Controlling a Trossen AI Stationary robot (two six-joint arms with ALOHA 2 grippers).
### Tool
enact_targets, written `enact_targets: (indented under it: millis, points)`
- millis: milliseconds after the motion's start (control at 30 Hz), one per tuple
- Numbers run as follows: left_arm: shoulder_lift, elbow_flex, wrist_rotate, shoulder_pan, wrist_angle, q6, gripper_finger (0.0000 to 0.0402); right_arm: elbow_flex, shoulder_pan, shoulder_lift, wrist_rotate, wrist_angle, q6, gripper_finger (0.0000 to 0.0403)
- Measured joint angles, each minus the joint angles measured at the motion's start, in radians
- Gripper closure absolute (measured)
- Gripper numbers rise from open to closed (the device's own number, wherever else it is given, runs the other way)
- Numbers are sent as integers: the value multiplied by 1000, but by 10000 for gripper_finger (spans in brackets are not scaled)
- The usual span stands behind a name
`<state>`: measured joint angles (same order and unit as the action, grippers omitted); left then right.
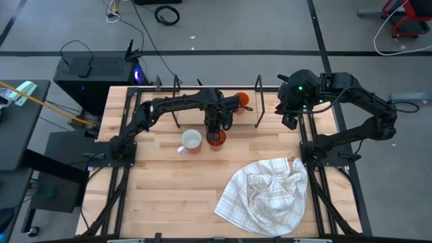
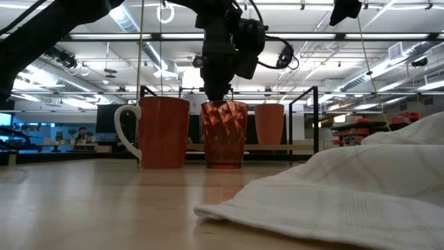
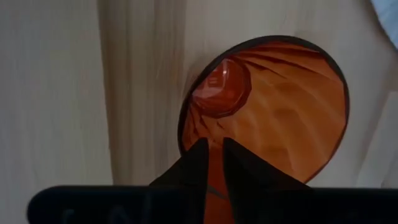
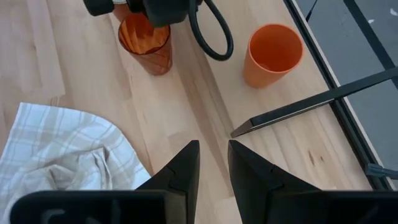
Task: Stack small to large cups/mugs on shelf
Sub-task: Put the orange cup on the shelf
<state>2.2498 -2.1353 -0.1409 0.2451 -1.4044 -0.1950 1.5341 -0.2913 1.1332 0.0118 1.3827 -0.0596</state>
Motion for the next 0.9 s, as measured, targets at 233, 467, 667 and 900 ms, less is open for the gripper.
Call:
enact_targets:
  millis: [233, 467, 667, 900]
  points:
    - [0, -42, 2, -3, -2, 7, 344, 0, 0, 0, 0, 0, 26, 312]
    - [0, -61, 28, 9, -3, 8, 312, 0, 0, 0, 0, 0, 38, 312]
    - [0, -61, 58, 28, 40, 8, 299, 0, 0, 0, 0, 0, 58, 312]
    - [12, -58, 4, 32, 29, 7, 302, 0, 0, 0, 0, 0, 63, 312]
